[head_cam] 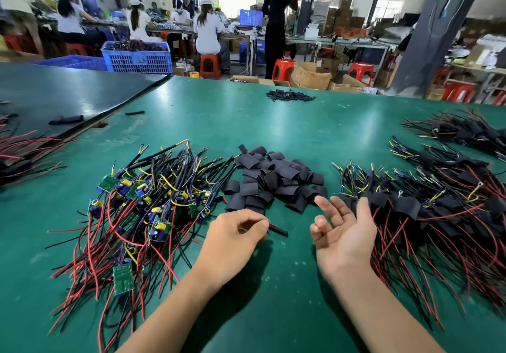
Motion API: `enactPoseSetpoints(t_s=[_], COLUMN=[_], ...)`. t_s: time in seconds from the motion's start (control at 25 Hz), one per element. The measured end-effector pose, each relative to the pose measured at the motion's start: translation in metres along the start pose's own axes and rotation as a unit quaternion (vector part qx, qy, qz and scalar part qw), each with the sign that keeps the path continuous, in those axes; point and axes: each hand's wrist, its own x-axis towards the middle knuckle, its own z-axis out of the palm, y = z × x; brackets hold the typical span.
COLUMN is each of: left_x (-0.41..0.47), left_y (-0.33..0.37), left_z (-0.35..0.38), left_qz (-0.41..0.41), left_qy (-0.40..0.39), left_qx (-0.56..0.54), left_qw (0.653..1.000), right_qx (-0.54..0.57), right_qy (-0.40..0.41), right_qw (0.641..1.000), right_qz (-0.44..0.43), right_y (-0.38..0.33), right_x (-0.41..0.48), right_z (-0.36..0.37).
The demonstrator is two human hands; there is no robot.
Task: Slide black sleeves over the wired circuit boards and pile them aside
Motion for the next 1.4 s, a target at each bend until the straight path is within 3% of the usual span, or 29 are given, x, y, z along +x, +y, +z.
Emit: enactPoseSetpoints(t_s=[0.16, 0.28, 0.36, 0.44, 0.64, 0.8, 0.96, 1.04, 1.12, 1.24, 1.4], left_x=[-0.003, -0.002, 0.000, 0.002, 0.008, 0.010, 0.010, 0.011, 0.016, 0.019, 0.018], left_y=[-0.005, -0.006, -0.006, -0.006, -0.009, -0.010, -0.008, -0.006, -0.004, 0.004, 0.011], left_z=[0.002, -0.006, -0.013, -0.022, -0.034, -0.038, -0.036, -0.036, -0.039, -0.040, -0.041], left_qz=[0.052, 0.026, 0.000, -0.007, -0.035, 0.000, 0.039, 0.029, -0.010, -0.092, -0.141], left_qy=[0.078, 0.138, 0.148, 0.166, 0.165, 0.208, 0.263, 0.270, 0.278, 0.214, 0.039], left_qx=[0.202, 0.318, 0.370, 0.388, 0.412, 0.303, 0.223, 0.170, 0.042, -0.281, -0.421], left_qw=[0.975, 0.938, 0.917, 0.907, 0.895, 0.930, 0.938, 0.947, 0.960, 0.931, 0.895], right_qx=[-0.210, -0.417, -0.483, -0.499, -0.495, -0.497, -0.496, -0.493, -0.487, -0.495, -0.534], right_qy=[-0.045, -0.138, -0.184, -0.200, -0.182, -0.189, -0.190, -0.190, -0.193, -0.186, -0.128], right_qw=[0.974, 0.884, 0.837, 0.824, 0.832, 0.829, 0.830, 0.832, 0.835, 0.829, 0.793], right_qz=[-0.067, -0.156, -0.180, -0.181, -0.171, -0.172, -0.173, -0.171, -0.167, -0.183, -0.264], right_y=[0.013, 0.026, 0.030, 0.030, 0.024, 0.024, 0.024, 0.024, 0.025, 0.027, 0.025], right_x=[0.007, -0.001, -0.008, -0.011, -0.012, -0.014, -0.014, -0.012, -0.011, -0.007, 0.003], right_z=[0.003, -0.001, -0.003, -0.003, -0.004, -0.004, -0.004, -0.005, -0.005, -0.007, -0.012])
